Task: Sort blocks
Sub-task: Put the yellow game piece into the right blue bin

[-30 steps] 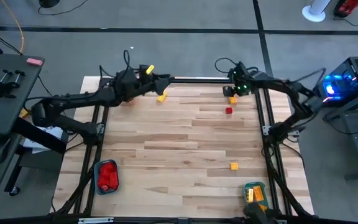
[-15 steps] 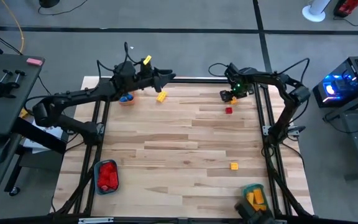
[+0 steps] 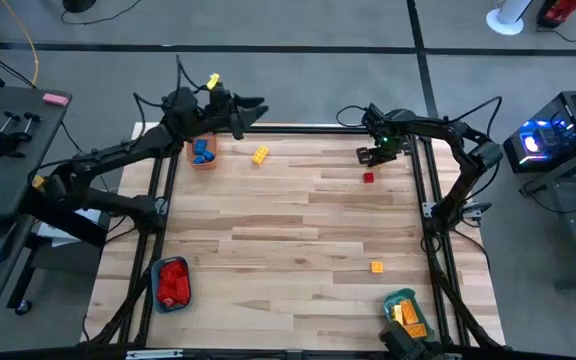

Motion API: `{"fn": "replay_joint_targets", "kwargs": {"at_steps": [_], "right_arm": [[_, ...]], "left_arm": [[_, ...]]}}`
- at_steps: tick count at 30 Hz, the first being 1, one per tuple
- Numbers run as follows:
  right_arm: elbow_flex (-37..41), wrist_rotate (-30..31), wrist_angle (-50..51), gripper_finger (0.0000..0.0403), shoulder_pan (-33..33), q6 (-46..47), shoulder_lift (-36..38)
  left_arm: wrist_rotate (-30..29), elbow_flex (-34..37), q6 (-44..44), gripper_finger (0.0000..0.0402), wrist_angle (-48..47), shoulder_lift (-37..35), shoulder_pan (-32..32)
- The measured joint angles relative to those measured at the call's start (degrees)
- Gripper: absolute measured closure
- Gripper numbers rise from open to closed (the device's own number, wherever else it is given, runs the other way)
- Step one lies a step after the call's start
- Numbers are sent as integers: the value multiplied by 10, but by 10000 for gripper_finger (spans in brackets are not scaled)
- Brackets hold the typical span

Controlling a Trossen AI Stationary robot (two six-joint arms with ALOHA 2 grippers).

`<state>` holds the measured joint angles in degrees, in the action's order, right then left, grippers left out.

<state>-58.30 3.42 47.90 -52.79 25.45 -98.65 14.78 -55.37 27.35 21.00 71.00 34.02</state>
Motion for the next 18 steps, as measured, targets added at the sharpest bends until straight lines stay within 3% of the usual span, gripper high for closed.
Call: {"fn": "replay_joint_targets", "kwargs": {"at_steps": [13, 16, 18], "right_arm": [[-107, -21, 78, 400, 15, -80, 56], [-118, -72, 71, 401, 22, -92, 83], [-119, -141, 49, 402, 32, -109, 101]], "left_arm": [[0, 0, -26, 179, -14, -12, 23], [0, 0, -22, 179, -28, -3, 19], [0, 0, -23, 179, -29, 4, 14]]}}
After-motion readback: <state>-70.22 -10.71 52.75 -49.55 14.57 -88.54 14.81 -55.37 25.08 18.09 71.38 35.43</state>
